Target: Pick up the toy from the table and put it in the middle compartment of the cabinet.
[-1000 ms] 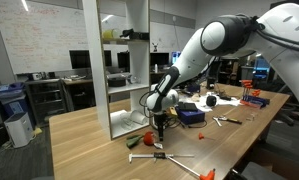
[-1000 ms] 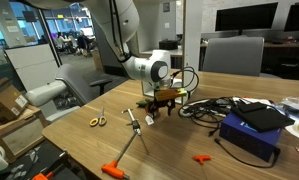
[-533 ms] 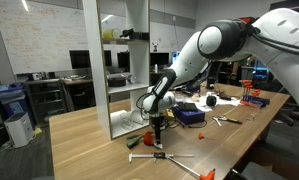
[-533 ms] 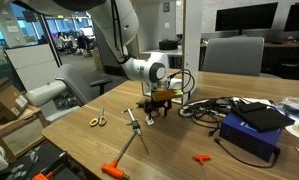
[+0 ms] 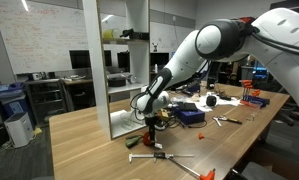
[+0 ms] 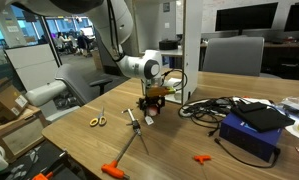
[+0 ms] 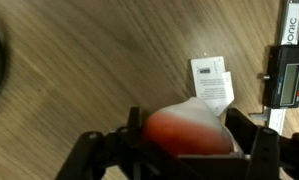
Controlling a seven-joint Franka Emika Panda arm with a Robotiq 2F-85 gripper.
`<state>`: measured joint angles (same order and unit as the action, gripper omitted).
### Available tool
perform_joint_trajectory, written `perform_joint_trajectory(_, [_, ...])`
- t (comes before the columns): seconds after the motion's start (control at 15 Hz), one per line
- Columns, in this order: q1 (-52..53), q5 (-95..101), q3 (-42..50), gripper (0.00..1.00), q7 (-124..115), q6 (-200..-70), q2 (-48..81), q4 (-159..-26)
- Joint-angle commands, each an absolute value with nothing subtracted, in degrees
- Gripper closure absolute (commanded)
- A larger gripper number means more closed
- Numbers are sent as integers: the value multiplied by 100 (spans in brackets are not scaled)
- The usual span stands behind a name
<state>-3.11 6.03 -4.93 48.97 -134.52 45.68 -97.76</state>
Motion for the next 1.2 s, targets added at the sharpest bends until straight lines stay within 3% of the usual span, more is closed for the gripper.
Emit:
perform_joint_trajectory(0.0, [-222, 664, -577, 43, 4677, -13109, 4513, -9568])
perform_joint_trajectory(0.4, [-145, 607, -609, 89, 4261, -12785, 3969, -9652])
perform_joint_trajectory(1.13, [-256, 566, -275, 88, 2481, -12312, 983, -11002])
